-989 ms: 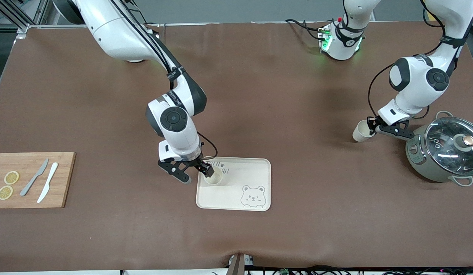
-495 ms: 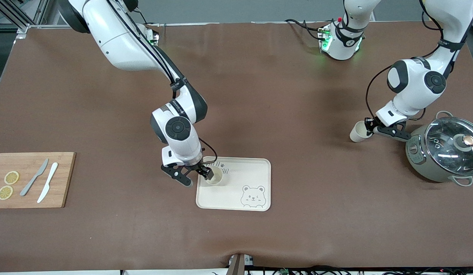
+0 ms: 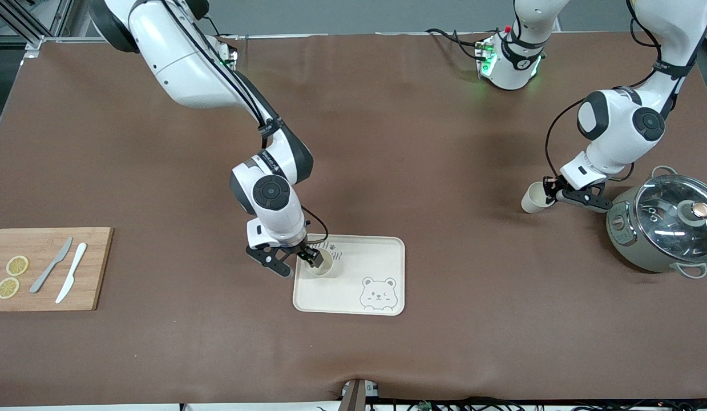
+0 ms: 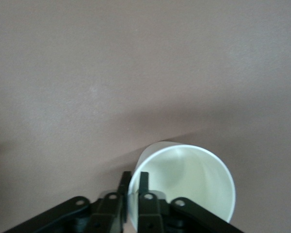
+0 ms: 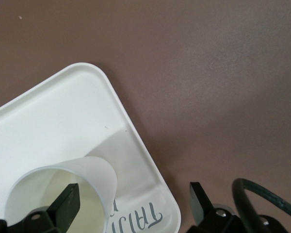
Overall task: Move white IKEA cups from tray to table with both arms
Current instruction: 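Lower the right gripper around the second white cup and close, then set the cup down with the left gripper and open it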
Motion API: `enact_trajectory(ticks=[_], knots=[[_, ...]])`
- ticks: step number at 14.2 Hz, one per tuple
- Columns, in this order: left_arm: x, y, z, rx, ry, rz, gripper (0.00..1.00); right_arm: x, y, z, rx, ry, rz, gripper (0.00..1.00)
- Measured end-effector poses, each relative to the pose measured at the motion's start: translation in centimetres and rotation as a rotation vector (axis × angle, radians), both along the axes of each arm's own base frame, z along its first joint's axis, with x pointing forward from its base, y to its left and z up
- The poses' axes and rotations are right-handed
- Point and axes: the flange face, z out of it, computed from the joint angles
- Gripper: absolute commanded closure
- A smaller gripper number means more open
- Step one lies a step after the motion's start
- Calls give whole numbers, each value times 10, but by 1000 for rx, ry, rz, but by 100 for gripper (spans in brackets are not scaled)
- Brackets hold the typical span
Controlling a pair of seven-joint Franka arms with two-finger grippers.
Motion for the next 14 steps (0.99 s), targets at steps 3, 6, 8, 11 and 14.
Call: enact_trajectory(ticks=[3, 6, 8, 11, 14], knots=[[1, -3, 1, -1, -3, -7, 35, 0, 0, -8, 1, 2, 2, 0], [1, -3, 1, -1, -5, -7, 16, 0, 0, -15, 0, 4, 2, 0], [3, -3, 3, 0, -9, -6, 0, 0, -1, -15, 0, 4, 1, 13], [6, -2, 6, 1, -19, -5, 0, 0, -1, -15, 0, 3, 1, 55], [10, -1, 10, 2, -30, -3, 0, 0, -1, -15, 1, 2, -1, 76]])
